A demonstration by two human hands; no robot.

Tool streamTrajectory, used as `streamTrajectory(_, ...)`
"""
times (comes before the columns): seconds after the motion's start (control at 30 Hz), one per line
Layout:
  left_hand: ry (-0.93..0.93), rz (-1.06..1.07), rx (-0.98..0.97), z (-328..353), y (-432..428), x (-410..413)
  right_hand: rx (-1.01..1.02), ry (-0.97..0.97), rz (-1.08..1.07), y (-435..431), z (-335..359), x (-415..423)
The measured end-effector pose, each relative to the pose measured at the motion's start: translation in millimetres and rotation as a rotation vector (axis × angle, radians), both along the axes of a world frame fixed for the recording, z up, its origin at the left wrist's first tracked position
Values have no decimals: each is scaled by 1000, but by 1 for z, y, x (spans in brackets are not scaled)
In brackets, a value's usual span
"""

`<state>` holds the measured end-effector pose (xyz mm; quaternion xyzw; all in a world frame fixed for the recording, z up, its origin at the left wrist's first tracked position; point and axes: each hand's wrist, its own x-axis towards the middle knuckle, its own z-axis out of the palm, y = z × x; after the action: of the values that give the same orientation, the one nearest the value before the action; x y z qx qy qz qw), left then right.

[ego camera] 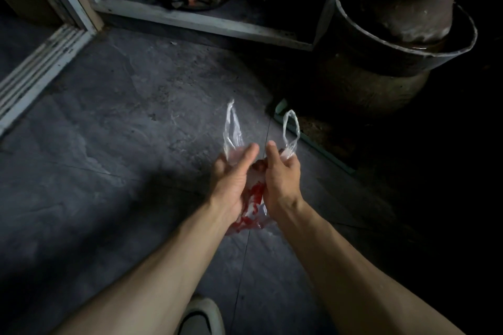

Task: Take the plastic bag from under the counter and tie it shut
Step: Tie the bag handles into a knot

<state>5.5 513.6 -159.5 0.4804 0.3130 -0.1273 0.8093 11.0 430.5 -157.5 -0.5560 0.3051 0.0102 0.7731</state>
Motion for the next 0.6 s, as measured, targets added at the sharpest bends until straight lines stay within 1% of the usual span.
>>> streamTrajectory(0.07,-31,-40,21,-1,-3,-2,34,-23,-16,1,1,-1)
streamTrajectory(0.13,-15,-24,34,0,-3,-2,84,-43,-46,2,3,-1)
streamTrajectory(0.23,-8,-1,-62,4,-3,1,180,-66,-121,-1,7,-2)
streamTrajectory(0.33,-17,4,-100,7,-4,5,164,-44,-155,-2,9,-1)
streamTrajectory(0.4,-30,11,-97,8,-4,5,97,-52,-120,-2,8,-2)
streamTrajectory(0.43,-50,15,-64,7,-4,5,40,-72,-73,-3,7,-3)
streamTrajectory(0.5,-89,20,58,4,-4,3,-117,-135,59,-3,5,-6)
streamTrajectory(0.53,-94,-1,123,2,-5,2,-196,-166,118,-3,6,-9)
streamTrajectory(0.6,-92,-75,191,4,-5,1,-323,-214,178,0,7,-11)
